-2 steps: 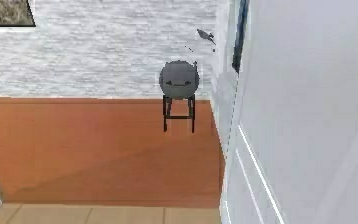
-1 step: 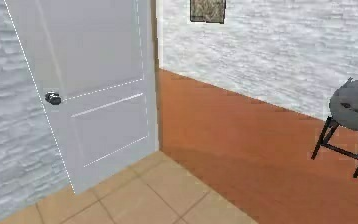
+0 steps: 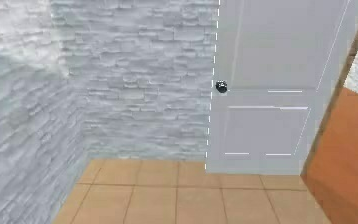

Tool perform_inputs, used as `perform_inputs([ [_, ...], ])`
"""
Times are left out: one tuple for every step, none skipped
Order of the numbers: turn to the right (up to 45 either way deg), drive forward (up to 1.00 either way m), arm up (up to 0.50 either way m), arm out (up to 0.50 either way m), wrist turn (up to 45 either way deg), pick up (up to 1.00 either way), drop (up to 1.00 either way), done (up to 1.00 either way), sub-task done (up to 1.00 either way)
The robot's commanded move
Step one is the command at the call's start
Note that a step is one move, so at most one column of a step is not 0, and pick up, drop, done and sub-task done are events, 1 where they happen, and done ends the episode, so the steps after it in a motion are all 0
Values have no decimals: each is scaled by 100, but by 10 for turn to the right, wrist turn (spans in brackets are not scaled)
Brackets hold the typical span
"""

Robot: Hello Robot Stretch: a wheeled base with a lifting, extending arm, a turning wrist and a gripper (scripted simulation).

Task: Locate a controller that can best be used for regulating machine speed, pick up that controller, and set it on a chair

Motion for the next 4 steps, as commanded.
perform_inputs([
  [-420, 0, 0, 0, 0, 0, 0, 0, 0],
  [0, 25, 0, 0, 0, 0, 0, 0, 0],
  [-450, 0, 0, 0, 0, 0, 0, 0, 0],
  [-60, 0, 0, 0, 0, 0, 0, 0, 0],
])
